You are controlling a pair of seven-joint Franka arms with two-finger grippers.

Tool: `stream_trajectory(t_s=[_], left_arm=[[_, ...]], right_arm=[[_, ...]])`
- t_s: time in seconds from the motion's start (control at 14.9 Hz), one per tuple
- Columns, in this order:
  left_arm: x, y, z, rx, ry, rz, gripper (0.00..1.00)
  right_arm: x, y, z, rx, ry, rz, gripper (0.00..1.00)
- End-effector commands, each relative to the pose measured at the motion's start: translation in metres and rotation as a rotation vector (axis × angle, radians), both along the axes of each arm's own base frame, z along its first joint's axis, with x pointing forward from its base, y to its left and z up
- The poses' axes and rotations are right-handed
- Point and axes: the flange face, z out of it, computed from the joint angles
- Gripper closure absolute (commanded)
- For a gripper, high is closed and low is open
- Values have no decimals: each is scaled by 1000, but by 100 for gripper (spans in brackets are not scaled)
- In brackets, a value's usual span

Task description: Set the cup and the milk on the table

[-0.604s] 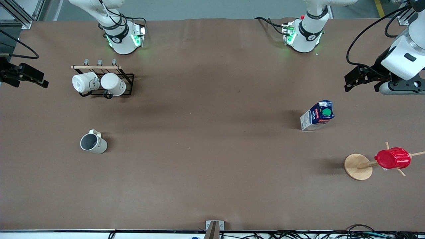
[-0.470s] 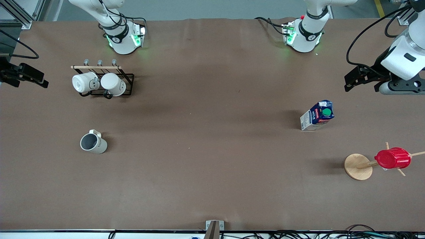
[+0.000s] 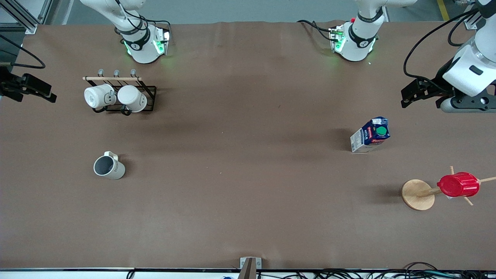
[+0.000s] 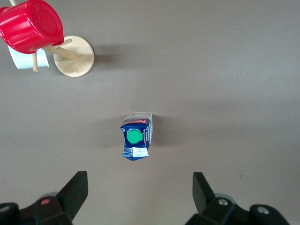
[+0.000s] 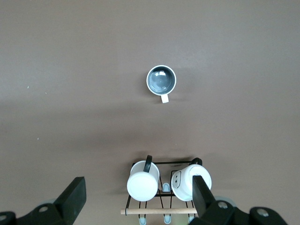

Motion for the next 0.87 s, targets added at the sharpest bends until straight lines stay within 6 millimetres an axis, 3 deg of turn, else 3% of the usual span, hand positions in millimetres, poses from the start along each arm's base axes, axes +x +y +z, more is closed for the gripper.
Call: stream_trajectory(t_s=[0.0, 0.13, 0.34, 0.4, 0.6, 0.8], left_arm=[[1, 2, -3, -15, 7, -21, 2], [4, 0, -15, -5, 16, -18, 3], [5, 2, -50, 1, 37, -24, 3], [6, 1, -63, 1, 36, -25, 3], [7, 1, -105, 0, 22, -24, 3], [3, 5, -140, 1, 8, -19, 3]], right_arm=[[-3, -1, 2, 18, 22, 9, 0], [-2, -1, 2, 18, 21, 9, 0], [6, -10, -3, 7, -3, -6, 0], [16, -13, -14, 5, -15, -10, 0], [52, -19, -70, 4, 8, -11, 0], [75, -29, -157, -3, -5, -2, 0]])
